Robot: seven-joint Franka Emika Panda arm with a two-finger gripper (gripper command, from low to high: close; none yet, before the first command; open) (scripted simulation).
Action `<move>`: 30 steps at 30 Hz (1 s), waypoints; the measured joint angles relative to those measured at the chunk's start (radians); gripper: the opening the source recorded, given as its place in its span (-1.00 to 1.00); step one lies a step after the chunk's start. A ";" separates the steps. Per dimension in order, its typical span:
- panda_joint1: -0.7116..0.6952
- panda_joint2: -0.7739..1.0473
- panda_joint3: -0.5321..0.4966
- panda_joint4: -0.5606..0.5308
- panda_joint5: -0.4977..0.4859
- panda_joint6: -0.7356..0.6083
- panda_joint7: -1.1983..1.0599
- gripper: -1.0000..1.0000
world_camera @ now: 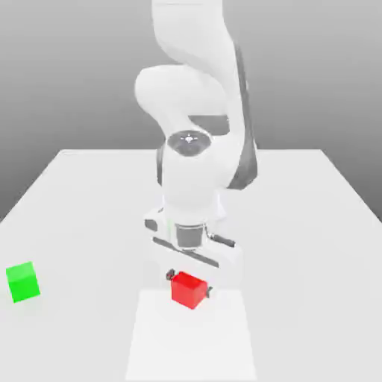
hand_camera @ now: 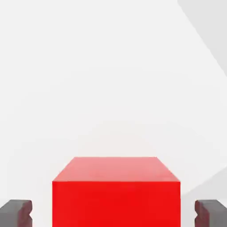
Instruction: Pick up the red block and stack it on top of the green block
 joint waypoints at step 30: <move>-0.557 0.012 -0.260 0.346 0.149 -0.336 0.325 -1.00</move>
